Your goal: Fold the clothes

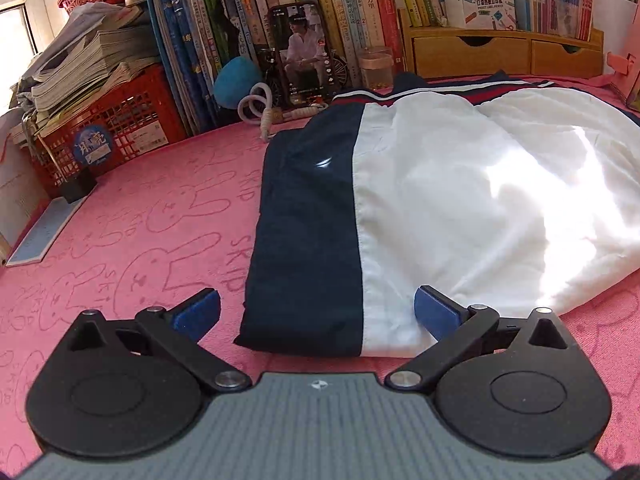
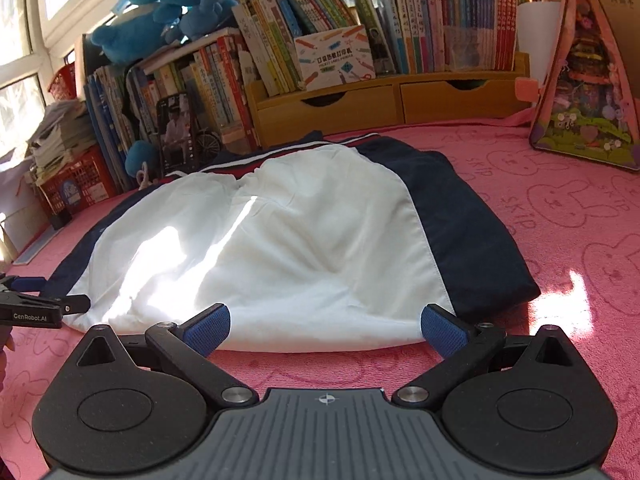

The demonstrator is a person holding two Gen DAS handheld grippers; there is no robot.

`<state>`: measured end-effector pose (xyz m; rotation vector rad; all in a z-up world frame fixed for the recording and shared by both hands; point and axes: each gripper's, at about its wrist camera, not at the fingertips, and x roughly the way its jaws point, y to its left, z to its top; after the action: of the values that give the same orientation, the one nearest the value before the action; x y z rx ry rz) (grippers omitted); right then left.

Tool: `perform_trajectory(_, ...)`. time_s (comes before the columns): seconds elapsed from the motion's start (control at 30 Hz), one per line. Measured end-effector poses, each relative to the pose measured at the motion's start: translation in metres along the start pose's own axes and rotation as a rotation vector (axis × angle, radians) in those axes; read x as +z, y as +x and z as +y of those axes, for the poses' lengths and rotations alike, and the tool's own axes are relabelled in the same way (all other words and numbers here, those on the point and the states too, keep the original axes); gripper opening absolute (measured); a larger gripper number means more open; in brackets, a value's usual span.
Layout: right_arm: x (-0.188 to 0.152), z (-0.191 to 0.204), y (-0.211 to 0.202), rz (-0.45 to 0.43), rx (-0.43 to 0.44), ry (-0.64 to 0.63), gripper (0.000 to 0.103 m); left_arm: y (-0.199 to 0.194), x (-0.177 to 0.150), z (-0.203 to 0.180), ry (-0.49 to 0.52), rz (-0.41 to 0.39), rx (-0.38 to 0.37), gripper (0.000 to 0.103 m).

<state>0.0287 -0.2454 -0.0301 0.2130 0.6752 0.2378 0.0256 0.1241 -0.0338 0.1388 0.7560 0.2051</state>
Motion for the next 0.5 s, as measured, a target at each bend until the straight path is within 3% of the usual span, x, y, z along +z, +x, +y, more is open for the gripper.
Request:
perform_trajectory(0.13, 0.003, -0.051, -0.022, -0.021, -0.002, 0.239, 0.103, -0.009, -0.004, 0.027, -0.122, 0.032, -0.013, 0.103)
perform_trajectory(0.3, 0.000, -0.114, -0.033, -0.041, 0.146, 0.613, 0.103, -0.031, 0.016, -0.002, -0.118, -0.071, -0.091, 0.103)
perform_trajectory(0.5, 0.007, -0.109, -0.023, -0.022, 0.143, 0.615, 0.103, -0.029, 0.035, -0.075, -0.062, -0.116, -0.168, 0.103)
